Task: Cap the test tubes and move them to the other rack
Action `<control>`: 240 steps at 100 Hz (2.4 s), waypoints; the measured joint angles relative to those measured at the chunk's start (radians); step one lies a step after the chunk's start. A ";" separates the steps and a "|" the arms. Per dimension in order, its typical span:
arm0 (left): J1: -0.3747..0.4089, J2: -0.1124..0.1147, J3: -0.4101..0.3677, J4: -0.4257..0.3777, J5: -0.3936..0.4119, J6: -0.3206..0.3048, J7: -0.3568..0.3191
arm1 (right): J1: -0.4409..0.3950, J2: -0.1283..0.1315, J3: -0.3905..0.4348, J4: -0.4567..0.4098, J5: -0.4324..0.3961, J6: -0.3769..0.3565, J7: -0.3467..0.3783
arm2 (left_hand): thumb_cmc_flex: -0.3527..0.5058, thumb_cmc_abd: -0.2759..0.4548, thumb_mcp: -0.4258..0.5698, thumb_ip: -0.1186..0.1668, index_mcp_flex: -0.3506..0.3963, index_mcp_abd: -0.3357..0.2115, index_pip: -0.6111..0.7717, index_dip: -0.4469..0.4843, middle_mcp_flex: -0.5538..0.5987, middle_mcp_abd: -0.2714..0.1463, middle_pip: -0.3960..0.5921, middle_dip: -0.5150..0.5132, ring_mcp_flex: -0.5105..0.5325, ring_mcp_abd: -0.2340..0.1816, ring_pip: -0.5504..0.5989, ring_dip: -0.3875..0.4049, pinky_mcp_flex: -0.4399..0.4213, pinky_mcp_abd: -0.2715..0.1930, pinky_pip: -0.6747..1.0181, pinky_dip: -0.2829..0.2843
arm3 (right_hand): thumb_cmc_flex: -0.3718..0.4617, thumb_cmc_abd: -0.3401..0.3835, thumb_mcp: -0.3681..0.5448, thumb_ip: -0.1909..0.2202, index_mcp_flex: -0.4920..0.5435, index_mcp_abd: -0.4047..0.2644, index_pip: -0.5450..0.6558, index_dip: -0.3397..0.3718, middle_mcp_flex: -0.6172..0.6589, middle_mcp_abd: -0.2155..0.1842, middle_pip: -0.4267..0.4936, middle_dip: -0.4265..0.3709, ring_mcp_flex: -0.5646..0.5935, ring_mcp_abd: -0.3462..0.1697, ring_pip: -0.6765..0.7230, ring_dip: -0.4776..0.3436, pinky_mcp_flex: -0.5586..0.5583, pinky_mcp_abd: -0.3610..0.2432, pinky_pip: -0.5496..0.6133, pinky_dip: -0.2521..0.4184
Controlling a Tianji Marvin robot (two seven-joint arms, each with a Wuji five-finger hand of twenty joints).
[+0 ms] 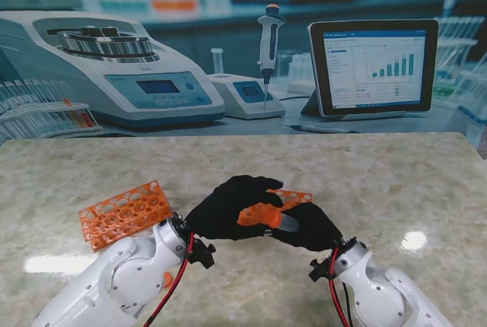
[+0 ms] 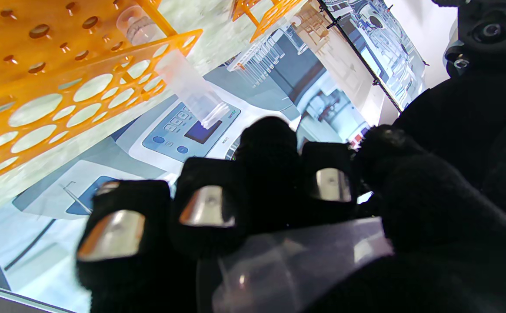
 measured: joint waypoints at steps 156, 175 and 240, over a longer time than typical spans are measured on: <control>-0.010 -0.007 0.016 0.013 0.010 -0.003 0.016 | -0.007 0.000 0.007 0.006 0.001 0.000 -0.006 | 0.244 0.080 -0.404 -0.006 0.146 -0.018 -0.097 -0.208 0.125 -0.012 0.040 0.001 0.108 -0.009 0.039 0.029 0.036 0.003 0.047 0.000 | 0.000 0.002 0.000 0.000 0.000 0.000 0.000 0.002 0.000 0.000 0.000 0.000 0.000 0.001 0.000 -0.001 0.000 0.000 0.000 0.000; -0.011 -0.005 0.016 0.013 0.012 -0.003 0.008 | -0.007 0.000 0.007 0.006 0.001 0.000 -0.006 | 0.244 0.080 -0.365 -0.006 0.117 -0.066 -0.116 -0.206 0.125 -0.012 0.038 -0.013 0.108 -0.009 0.036 0.024 0.030 0.003 0.047 0.000 | 0.000 0.002 0.000 0.000 0.000 0.000 0.000 0.002 0.000 0.000 0.000 0.000 0.000 0.001 0.000 -0.001 0.000 0.000 0.000 0.000; -0.007 0.004 0.011 0.009 0.028 -0.007 -0.022 | -0.007 0.000 0.008 0.003 0.002 0.000 -0.006 | 0.391 0.118 -0.135 -0.005 0.045 -0.401 -0.157 -0.178 0.105 -0.012 0.014 -0.016 0.073 -0.009 0.001 -0.008 -0.003 0.006 0.047 0.000 | 0.000 0.002 0.000 0.000 0.000 0.000 -0.001 0.002 0.000 0.002 0.000 0.000 0.000 0.002 0.000 -0.001 0.000 0.000 0.000 0.000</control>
